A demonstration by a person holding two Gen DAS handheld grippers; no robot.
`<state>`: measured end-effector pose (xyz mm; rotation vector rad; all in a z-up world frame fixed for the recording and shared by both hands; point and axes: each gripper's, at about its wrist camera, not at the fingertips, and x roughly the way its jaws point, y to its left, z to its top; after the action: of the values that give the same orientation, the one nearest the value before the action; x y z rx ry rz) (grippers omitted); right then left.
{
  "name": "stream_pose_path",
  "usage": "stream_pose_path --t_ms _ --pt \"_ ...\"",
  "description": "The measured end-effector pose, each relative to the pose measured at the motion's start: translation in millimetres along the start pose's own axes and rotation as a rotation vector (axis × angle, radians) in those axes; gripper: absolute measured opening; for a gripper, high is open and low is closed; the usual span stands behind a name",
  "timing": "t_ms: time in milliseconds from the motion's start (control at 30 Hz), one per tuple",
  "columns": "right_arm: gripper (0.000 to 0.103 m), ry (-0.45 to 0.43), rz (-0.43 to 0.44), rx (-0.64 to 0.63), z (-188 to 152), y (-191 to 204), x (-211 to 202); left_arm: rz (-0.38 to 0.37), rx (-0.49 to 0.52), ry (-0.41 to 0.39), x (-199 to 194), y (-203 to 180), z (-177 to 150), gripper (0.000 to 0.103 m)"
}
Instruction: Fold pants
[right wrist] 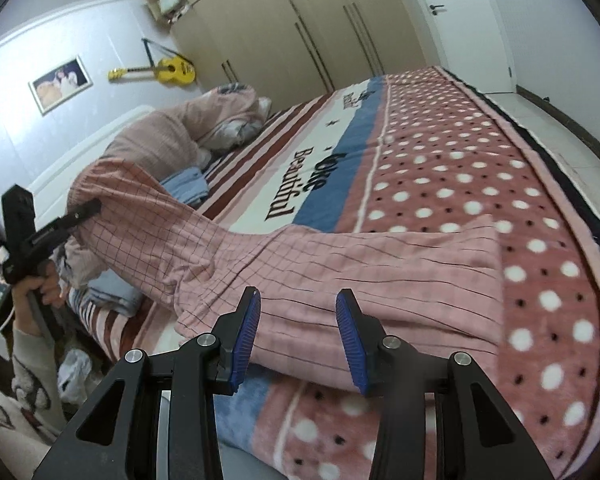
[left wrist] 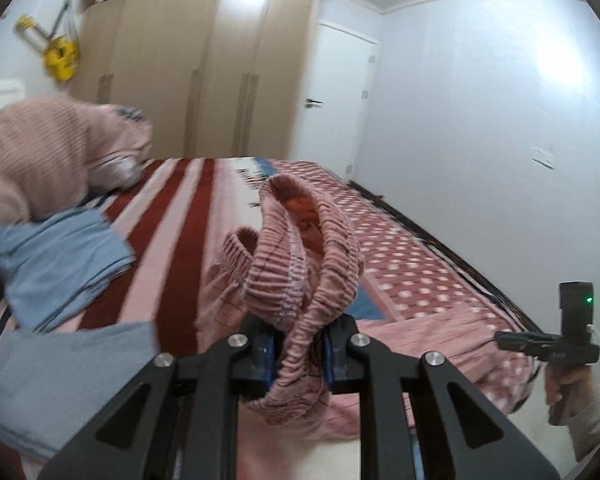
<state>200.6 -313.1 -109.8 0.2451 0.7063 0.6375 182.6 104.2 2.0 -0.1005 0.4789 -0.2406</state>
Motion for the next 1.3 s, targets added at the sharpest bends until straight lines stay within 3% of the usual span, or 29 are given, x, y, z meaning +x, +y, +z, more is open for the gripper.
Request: stream_pose_path --t_ms 233,400,700,767,867,933,1000,1167,1300 --pt "0.036 -0.041 0.007 0.007 -11 -25 -33 -0.140 0.075 0.051 49 -95 28 0.014" --pt "0.036 -0.065 -0.003 0.034 -19 -49 -53 -0.203 0.092 0.132 93 -142 26 0.014" --pt "0.036 -0.059 -0.020 0.089 -30 -83 -64 -0.245 0.105 0.313 164 -193 -25 0.017" --pt "0.036 -0.051 -0.019 0.097 -32 -87 -63 -0.258 0.119 0.376 178 -199 -37 0.019" --pt "0.036 -0.039 -0.018 0.102 -33 -90 -60 -0.281 0.172 0.426 181 -213 -54 0.034" --pt "0.036 -0.032 -0.019 0.101 -33 -90 -57 -0.300 0.201 0.423 171 -216 -58 0.053" --pt "0.040 -0.030 -0.019 0.101 -31 -89 -55 -0.308 0.216 0.390 156 -217 -57 0.062" --pt "0.041 -0.032 -0.009 0.091 -19 -78 -46 -0.245 0.204 0.282 110 -184 -44 0.063" --pt "0.059 -0.045 0.009 0.086 -6 -63 -32 -0.160 0.189 0.243 92 -147 -47 0.064"
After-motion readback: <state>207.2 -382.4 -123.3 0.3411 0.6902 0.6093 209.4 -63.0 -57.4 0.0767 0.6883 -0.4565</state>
